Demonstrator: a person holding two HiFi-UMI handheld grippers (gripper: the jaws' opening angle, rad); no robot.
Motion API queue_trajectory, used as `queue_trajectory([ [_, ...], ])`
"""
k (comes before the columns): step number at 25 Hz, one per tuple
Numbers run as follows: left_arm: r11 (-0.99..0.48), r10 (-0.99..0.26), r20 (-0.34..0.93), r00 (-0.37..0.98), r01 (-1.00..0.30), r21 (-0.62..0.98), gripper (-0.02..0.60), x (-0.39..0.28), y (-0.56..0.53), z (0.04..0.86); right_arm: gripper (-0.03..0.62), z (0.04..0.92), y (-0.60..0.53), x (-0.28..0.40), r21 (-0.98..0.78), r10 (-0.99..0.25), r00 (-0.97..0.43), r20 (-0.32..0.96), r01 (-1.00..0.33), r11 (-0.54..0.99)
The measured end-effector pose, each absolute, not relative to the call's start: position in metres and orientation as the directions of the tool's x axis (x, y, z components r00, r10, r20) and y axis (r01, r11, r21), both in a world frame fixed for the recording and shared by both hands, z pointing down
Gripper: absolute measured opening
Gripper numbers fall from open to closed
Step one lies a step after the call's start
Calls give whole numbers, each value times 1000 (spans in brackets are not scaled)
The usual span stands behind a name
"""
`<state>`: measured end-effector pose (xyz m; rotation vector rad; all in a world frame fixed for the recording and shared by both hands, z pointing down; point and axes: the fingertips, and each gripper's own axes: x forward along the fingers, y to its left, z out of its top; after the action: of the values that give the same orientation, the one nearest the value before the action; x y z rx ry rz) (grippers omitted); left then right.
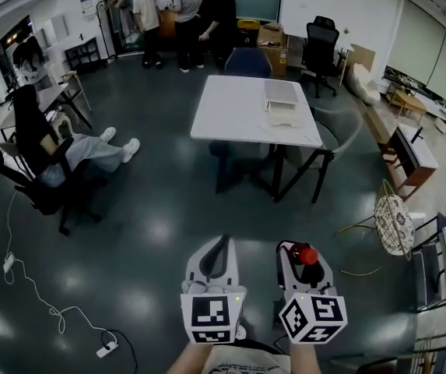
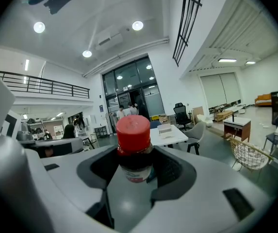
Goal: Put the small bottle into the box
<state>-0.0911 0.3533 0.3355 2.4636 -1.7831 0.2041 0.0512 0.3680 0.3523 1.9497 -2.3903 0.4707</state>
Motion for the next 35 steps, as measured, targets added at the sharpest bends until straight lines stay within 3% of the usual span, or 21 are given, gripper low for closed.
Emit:
queue_trajectory([
  [9,-291,-941,176,288,-957,6,20,-94,300,340,229,358,317,49,-235,-946,-241,216,-953,189],
  [35,-392,-906,163,391,-919,28,20,-113,75,325,229,342,105,23,-214,-961,-154,228,-971,105],
])
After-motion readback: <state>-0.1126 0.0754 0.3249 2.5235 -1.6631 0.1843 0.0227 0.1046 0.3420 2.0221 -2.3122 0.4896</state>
